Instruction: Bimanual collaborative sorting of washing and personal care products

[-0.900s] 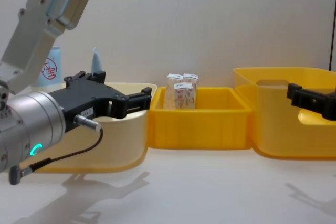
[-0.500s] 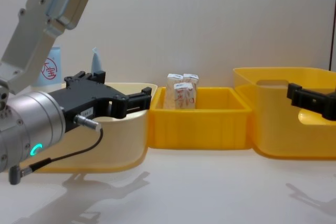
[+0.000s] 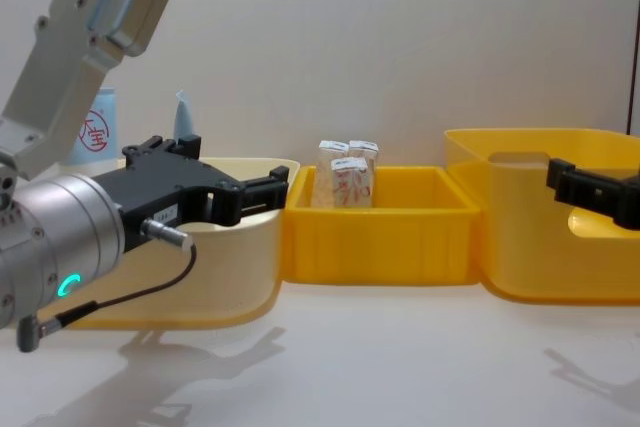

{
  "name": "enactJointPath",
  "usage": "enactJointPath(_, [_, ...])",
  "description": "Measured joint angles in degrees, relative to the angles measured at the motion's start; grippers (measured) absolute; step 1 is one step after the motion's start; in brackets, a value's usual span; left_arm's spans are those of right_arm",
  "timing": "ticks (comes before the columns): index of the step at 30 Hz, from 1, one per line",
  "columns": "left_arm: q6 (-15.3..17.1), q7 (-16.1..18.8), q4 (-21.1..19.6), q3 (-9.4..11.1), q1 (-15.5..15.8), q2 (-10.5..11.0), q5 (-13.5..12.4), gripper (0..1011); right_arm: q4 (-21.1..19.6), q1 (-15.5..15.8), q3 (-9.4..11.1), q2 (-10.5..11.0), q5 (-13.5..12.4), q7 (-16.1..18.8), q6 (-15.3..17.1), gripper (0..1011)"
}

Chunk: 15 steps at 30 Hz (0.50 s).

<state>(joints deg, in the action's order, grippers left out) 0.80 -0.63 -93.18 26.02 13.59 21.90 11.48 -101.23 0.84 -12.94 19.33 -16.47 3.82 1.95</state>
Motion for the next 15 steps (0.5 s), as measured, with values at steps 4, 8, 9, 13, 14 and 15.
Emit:
enactJointPath(4, [0.00, 0.00, 0.00, 0.00, 0.00, 0.00, 0.00, 1003, 0.00, 0.00, 0.00, 0.00, 0.00, 0.00, 0.00, 1001])
enactJointPath(8, [0.00, 0.00, 0.00, 0.00, 0.00, 0.00, 0.00, 1003, 0.00, 0.00, 0.00, 0.00, 0.00, 0.00, 0.00, 1001])
enactJointPath(9, [0.00, 0.00, 0.00, 0.00, 0.00, 0.00, 0.00, 1003, 0.00, 0.00, 0.00, 0.00, 0.00, 0.00, 0.00, 1001])
enactJointPath(13, [0.00, 0.00, 0.00, 0.00, 0.00, 0.00, 0.00, 1003, 0.00, 0.00, 0.00, 0.00, 0.00, 0.00, 0.00, 1001])
enactJointPath(14, [0.00, 0.00, 0.00, 0.00, 0.00, 0.00, 0.00, 1003, 0.00, 0.00, 0.00, 0.00, 0.00, 0.00, 0.00, 1001])
enactJointPath(15, [0.00, 0.00, 0.00, 0.00, 0.00, 0.00, 0.00, 1003, 0.00, 0.00, 0.00, 0.00, 0.00, 0.00, 0.00, 1001])
